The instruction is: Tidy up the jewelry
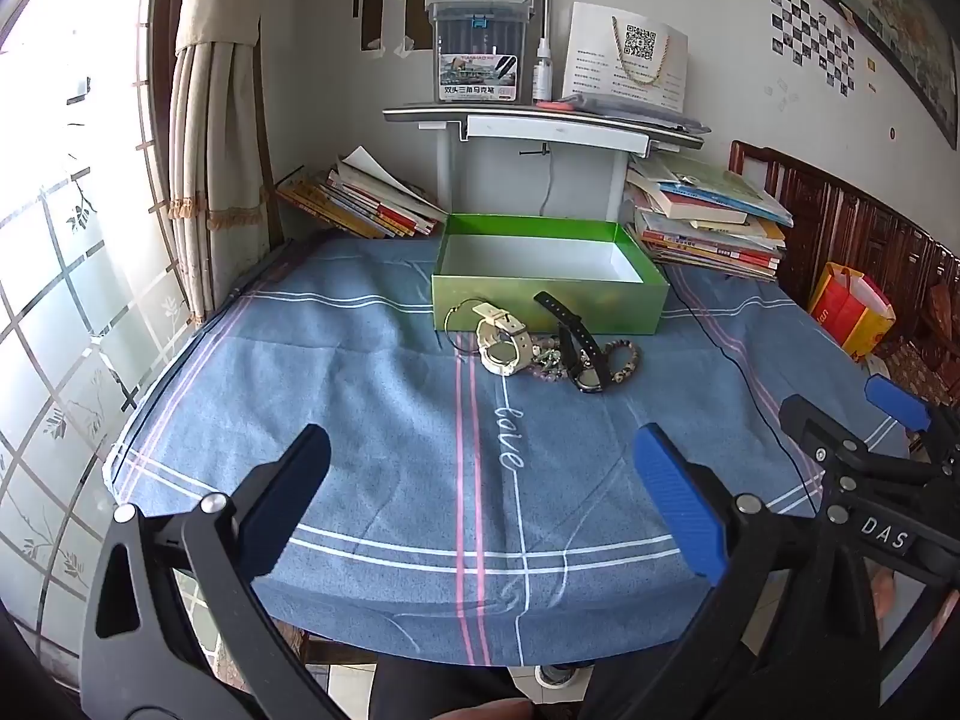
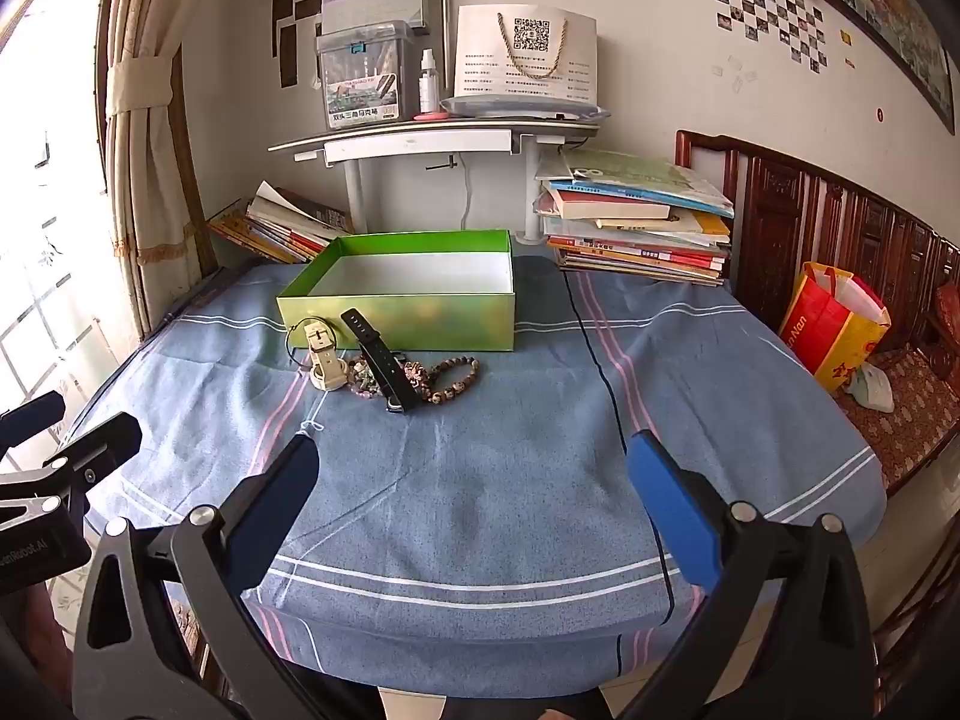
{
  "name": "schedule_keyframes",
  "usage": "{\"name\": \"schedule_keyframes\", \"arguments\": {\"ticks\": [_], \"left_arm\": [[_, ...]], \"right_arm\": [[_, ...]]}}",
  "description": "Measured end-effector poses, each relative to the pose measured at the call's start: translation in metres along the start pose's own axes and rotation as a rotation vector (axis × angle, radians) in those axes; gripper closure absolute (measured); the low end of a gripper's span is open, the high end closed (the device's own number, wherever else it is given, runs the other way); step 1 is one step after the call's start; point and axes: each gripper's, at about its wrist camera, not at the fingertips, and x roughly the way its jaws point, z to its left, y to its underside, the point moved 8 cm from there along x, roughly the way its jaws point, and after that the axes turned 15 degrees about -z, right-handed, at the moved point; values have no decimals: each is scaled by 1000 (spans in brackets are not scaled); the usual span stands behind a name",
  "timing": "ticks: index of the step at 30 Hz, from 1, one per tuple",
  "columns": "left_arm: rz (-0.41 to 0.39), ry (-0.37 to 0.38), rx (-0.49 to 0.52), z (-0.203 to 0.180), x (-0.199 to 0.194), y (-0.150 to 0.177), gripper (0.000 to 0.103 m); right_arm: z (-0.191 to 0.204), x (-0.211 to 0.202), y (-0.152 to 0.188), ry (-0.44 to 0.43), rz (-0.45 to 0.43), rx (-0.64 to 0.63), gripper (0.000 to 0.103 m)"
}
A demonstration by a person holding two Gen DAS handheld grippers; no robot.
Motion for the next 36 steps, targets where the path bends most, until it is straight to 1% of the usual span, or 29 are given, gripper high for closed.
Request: {"name": "schedule_keyframes", "arguments": {"ticks": [17, 36], "left_arm": [[1, 0, -3, 3, 3, 2, 3], [3, 2, 1, -4, 3, -3, 3]], "right_arm": [[0, 0, -1, 2, 3, 0, 3], [-2, 1, -1, 3, 3, 1, 3]]}}
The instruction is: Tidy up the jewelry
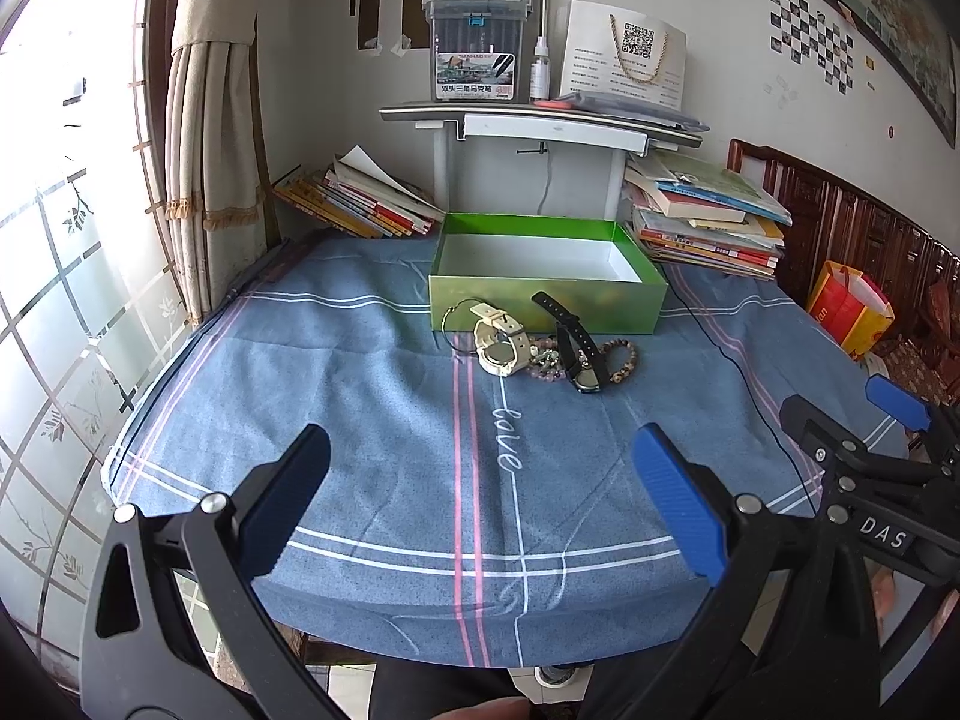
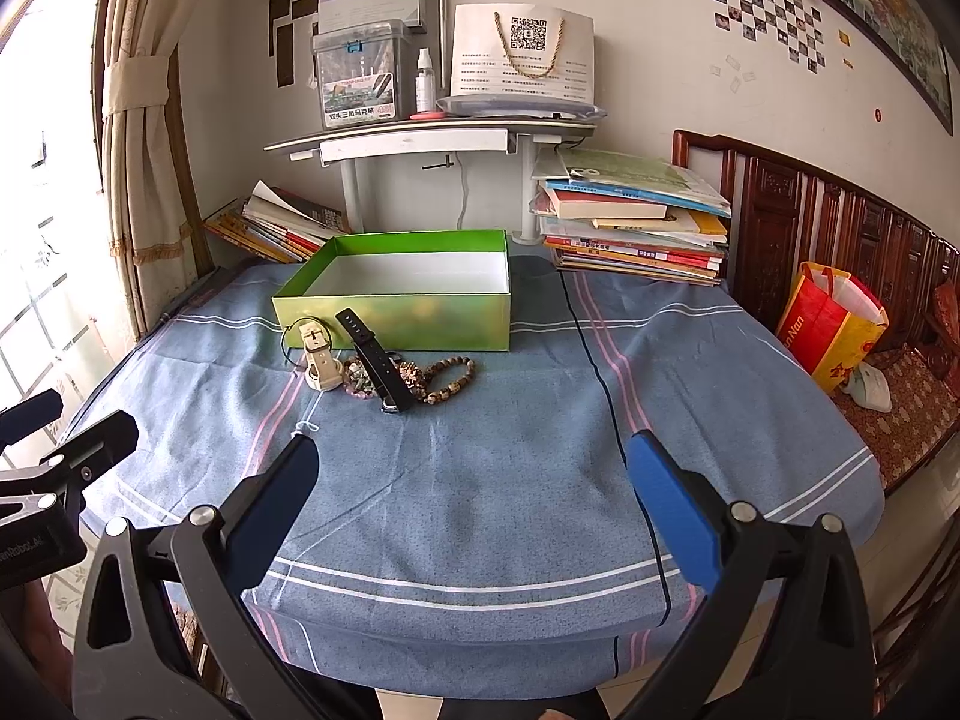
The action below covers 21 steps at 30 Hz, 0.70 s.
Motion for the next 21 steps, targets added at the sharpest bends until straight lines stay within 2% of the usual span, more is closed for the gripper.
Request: {"name": "schedule_keyframes", "arguments": {"ticks": [6, 9, 12, 18, 21], "left_arm": [[-4, 38, -21, -2, 2, 1, 3], [-3, 51, -17, -4, 3, 5, 3], [-37, 57, -2, -7, 2, 5, 3], [-49, 31, 34, -9, 9, 11, 3], [-58, 1, 50, -5, 16, 13, 3]], "right_arm": [[-2, 0, 0, -7, -13, -6, 3], [4, -5, -2, -59, -59, -18, 3], [6, -4, -1, -85, -74, -23, 3], [15, 15, 16, -111, -42, -97, 3], [26, 30, 23, -184, -21, -124, 3]]}}
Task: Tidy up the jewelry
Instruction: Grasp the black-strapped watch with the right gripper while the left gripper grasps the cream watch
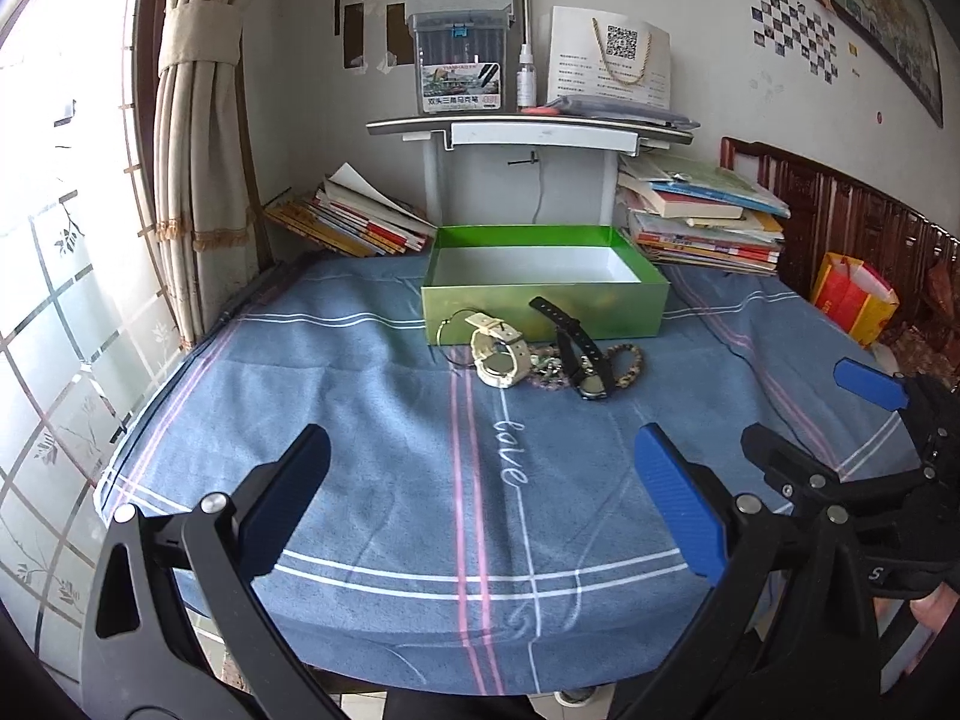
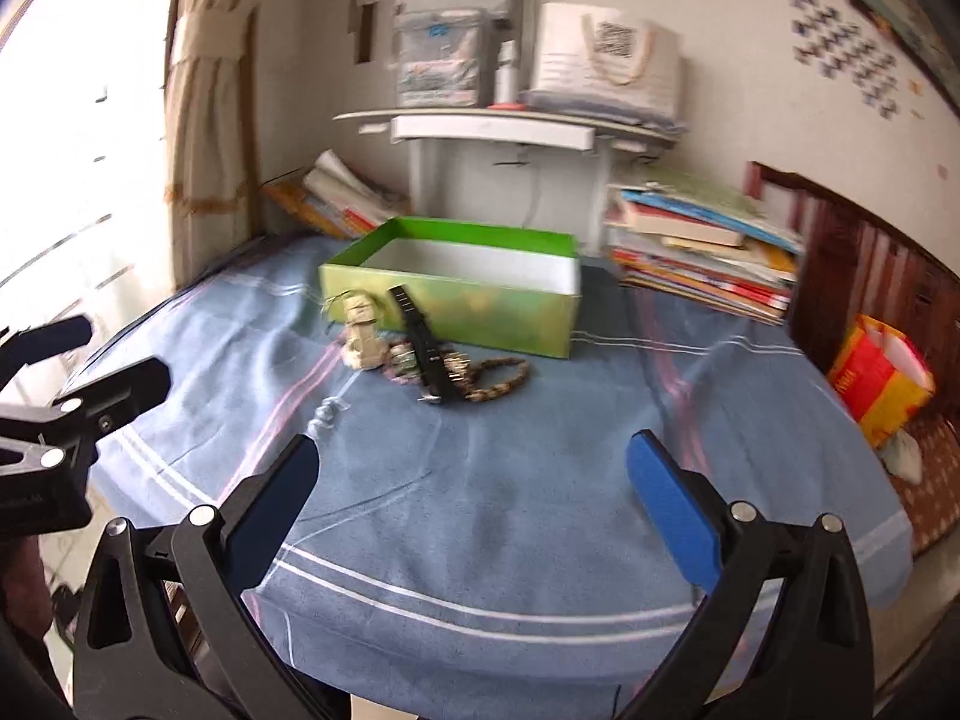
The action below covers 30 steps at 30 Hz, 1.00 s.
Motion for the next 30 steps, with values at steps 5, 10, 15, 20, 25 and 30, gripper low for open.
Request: {"name": "schedule_keyframes", "arguments": {"ticks": [5, 10, 15, 20, 25, 30], "left_arm": [[10, -20, -85, 16, 14, 4, 3], [57, -9, -148, 26, 36, 14, 3], [78, -54, -83, 26, 59, 19, 3], [108, -54, -101, 26, 82, 18, 3], [142, -62, -106, 28, 101, 20, 3], [162, -60, -104, 28, 121, 19, 3]], "right_arm": [[13, 31, 0, -135, 26, 9, 3], [13, 73, -8, -135, 58, -29, 3], [13, 120, -6, -152, 127, -52, 3], [17, 160, -5, -164, 172, -102, 3], [24, 196, 2, -210, 231, -110, 15], [24, 208, 14, -292, 304, -9, 85]]}}
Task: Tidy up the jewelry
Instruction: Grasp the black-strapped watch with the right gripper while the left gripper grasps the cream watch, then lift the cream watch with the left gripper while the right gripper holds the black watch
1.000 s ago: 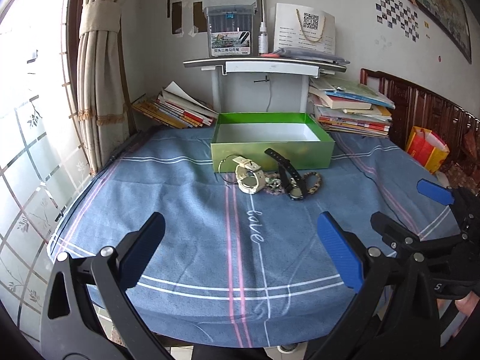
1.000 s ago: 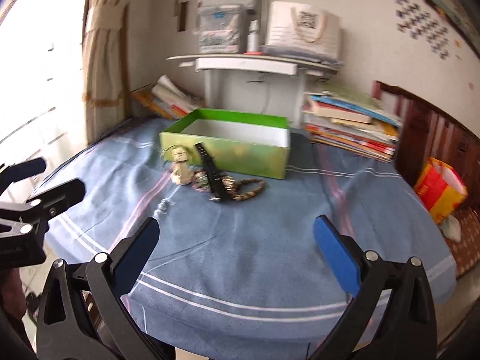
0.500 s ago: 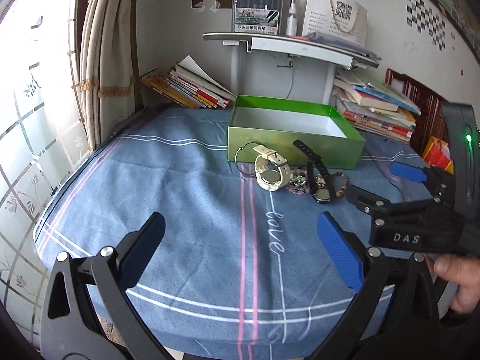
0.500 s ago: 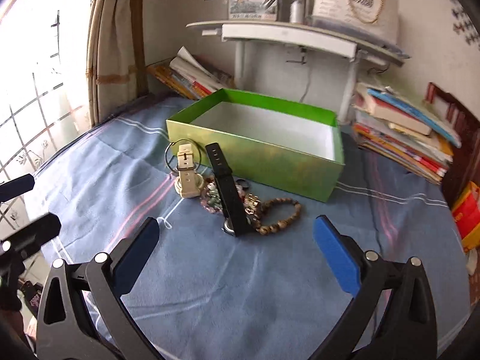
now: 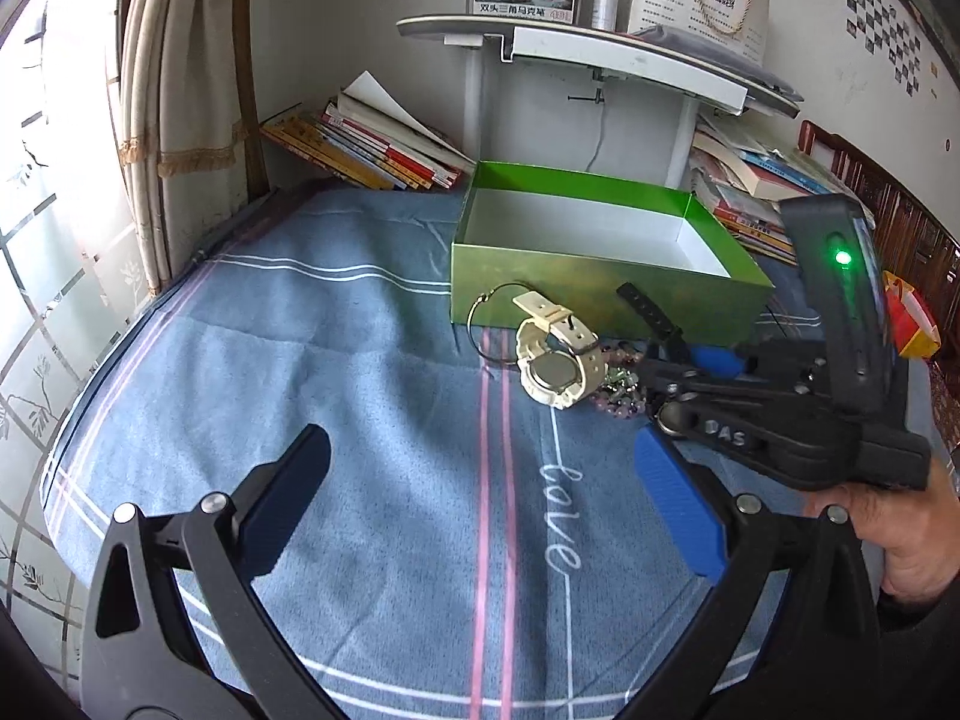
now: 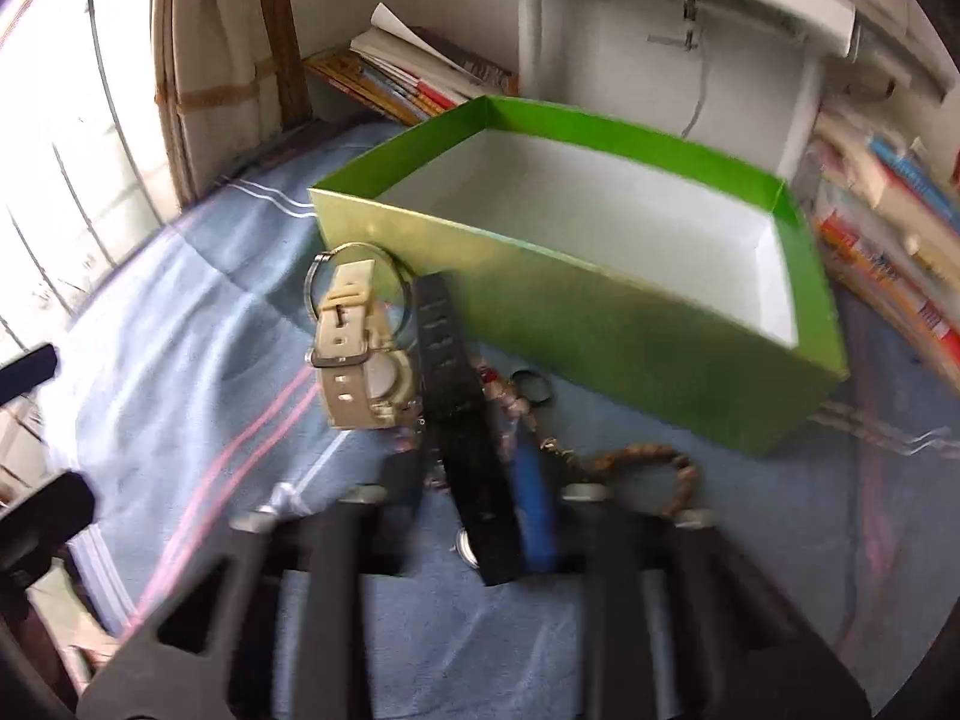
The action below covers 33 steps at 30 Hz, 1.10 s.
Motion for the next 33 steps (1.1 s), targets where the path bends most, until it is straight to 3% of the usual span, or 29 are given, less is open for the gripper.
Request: {"name": "schedule_keyframes", "arguments": {"ticks": [4, 12, 14, 15, 16, 17, 19, 23, 25, 33], "left_arm": [[26, 2, 4, -9, 22, -2, 3], [76, 34, 22, -52, 71, -2, 6], [99, 40, -17, -58, 83, -2, 17], [110, 38, -28, -60, 88, 0, 35], [127, 39, -31, -62, 94, 1, 67], [166, 47, -43, -63, 101, 6, 84], [205, 86, -85, -64, 107, 14, 88], [176, 107, -118, -54, 88, 12, 90], [172, 126, -99, -52, 76, 12, 99], [71, 178, -46, -38, 9, -10, 99]], "right_arm": [[-4, -20, -3, -47, -55, 78, 85], [-30, -96, -12, 2, -189, 149, 85], [-33, -105, -9, 11, -194, 152, 85], [-35, -108, -8, 13, -194, 154, 85], [-36, -111, -6, 13, -194, 158, 85], [-38, -114, -4, 12, -197, 168, 85], [-39, -118, -2, 15, -201, 176, 85], [-39, -126, 0, 13, -217, 185, 85], [-38, -128, 0, 13, -229, 192, 85], [-21, -147, -1, 10, -263, 193, 85]]}}
